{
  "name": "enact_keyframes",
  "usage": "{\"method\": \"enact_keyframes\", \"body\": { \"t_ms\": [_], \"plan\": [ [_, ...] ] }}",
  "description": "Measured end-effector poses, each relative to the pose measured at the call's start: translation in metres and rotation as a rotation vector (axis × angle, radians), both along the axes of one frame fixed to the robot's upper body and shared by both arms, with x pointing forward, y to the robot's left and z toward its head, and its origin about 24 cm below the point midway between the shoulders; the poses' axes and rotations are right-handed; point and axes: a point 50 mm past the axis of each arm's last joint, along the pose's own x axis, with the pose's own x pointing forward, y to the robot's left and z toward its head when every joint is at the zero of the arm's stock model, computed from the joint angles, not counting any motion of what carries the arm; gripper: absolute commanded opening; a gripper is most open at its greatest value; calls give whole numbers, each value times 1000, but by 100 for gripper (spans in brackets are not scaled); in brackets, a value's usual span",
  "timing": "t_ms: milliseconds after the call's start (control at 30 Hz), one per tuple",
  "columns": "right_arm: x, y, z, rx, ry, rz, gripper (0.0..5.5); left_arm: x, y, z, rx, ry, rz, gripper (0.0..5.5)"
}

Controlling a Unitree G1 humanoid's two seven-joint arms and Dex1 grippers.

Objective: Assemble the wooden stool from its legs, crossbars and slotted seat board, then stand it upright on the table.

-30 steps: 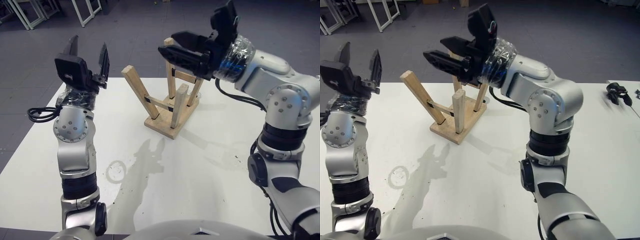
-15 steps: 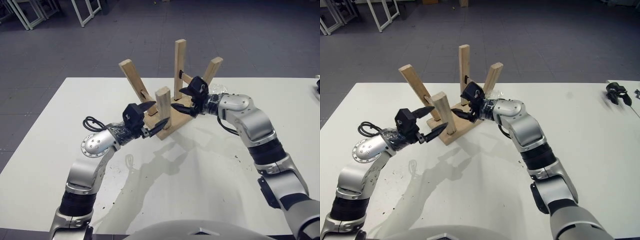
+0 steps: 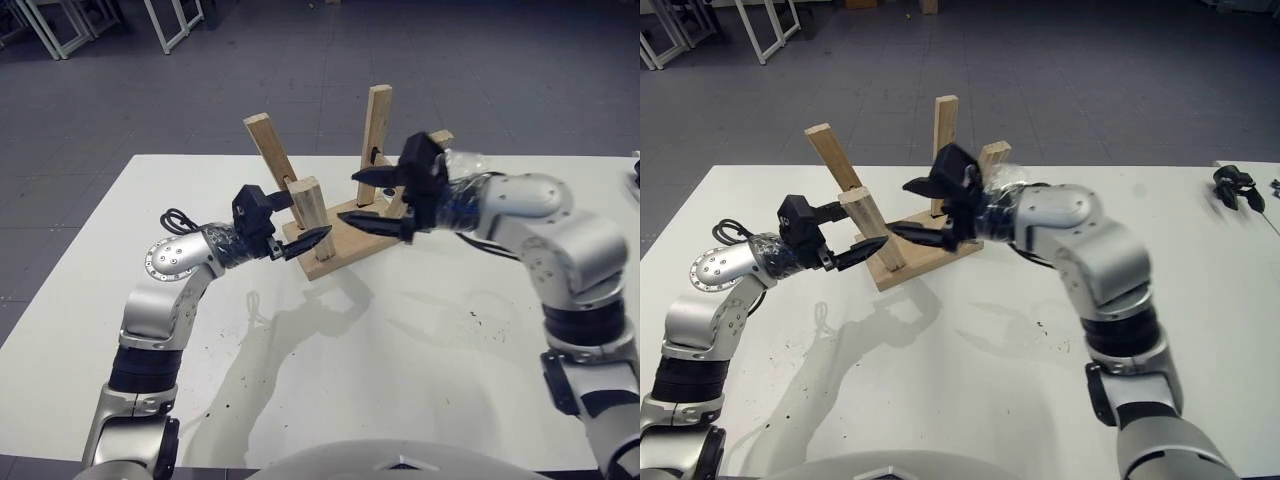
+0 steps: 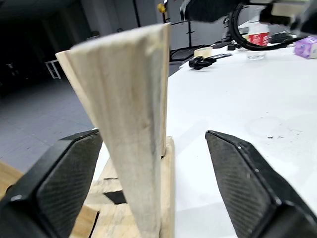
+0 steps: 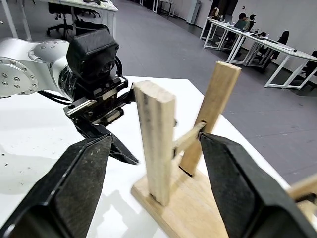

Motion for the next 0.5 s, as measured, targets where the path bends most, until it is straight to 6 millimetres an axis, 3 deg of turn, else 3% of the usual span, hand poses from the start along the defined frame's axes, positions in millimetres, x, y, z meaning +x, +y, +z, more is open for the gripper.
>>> {"method": "enact_keyframes", "body": {
  "t_ms": [133, 233, 300, 367, 500],
  "plan": [
    [24, -75, -22, -174, 131, -153, 324, 13, -1, -5, 1, 44, -35, 261],
    [50, -106, -43, -223, 162, -295, 324, 18, -2, -7, 9, 60, -60, 214],
    [71, -105, -46, -201, 137, -341, 324, 19, -1, -10, 11, 75, -74, 196],
    [86, -91, -49, -155, 120, -315, 324, 20, -2, -9, 15, 77, -92, 196],
    [100, -69, -68, -123, 135, -233, 324, 20, -4, -11, 27, 93, -134, 196]
  ]
}}
